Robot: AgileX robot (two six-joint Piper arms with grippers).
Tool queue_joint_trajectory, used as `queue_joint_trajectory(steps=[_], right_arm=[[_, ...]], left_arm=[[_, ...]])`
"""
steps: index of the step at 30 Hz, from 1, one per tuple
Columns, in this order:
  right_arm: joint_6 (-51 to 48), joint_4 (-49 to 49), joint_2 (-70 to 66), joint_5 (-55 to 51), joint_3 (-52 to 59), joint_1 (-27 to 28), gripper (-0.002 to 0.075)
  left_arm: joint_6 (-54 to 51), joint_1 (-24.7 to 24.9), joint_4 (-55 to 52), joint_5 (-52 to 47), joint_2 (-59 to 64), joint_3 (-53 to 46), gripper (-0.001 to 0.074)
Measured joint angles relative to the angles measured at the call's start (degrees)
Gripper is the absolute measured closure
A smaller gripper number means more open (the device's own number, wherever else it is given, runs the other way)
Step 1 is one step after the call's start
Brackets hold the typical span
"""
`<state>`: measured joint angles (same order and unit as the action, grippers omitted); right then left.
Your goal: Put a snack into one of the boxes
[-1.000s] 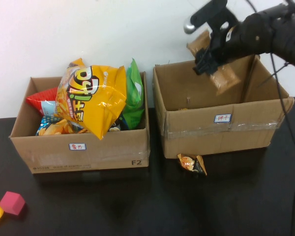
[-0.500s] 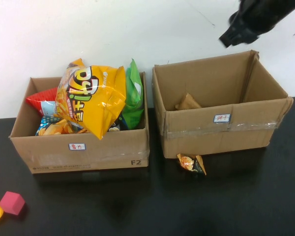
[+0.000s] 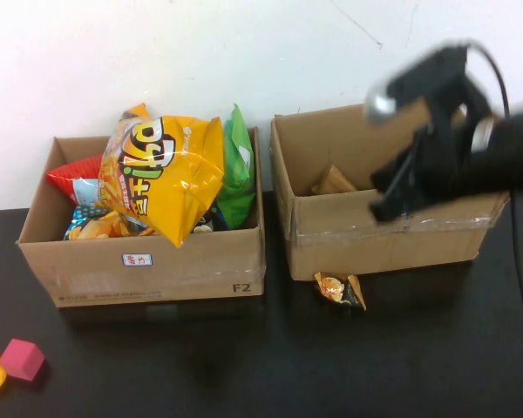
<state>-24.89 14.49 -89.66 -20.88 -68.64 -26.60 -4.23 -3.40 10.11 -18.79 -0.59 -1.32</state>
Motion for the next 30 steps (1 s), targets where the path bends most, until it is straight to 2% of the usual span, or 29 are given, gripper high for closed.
queue_joint_trajectory(steps=[3,5,9,11,14,17,20,25,30], right_arm=[[-0.12,0.49,0.72,15.82,11.48,-2.23,0.0713],[-0.12,0.71,0.23,23.51,16.44,-3.5,0.0667],[0.77,1.07,-3.46,31.49,20.7,-4.63,0.0444],[2.64,1.07,-6.97,33.84,20.97,-4.74,0.0275],[7.17,1.1,-12.13,37.0,20.97,-5.0,0.0141],[11.73,0.32,-17.38,42.33,20.97,-5.0,0.0103],[14.07,-2.66,-22.24,49.56,20.97,-5.0,0.0097],[14.63,-4.64,-28.09,61.29,20.97,-5.0,0.0095],[14.77,-4.53,-33.37,67.31,20.97,-5.0,0.0095]], left_arm=[[0.0,0.0,0.0,0.0,0.0,0.0,0.0738],[0.0,0.0,0.0,0.0,0.0,0.0,0.0738],[0.0,0.0,0.0,0.0,0.0,0.0,0.0738],[0.0,0.0,0.0,0.0,0.0,0.0,0.0738],[0.0,0.0,0.0,0.0,0.0,0.0,0.0738],[0.0,0.0,0.0,0.0,0.0,0.0,0.0738],[0.0,0.0,0.0,0.0,0.0,0.0,0.0738],[0.0,0.0,0.0,0.0,0.0,0.0,0.0738],[0.0,0.0,0.0,0.0,0.0,0.0,0.0738]])
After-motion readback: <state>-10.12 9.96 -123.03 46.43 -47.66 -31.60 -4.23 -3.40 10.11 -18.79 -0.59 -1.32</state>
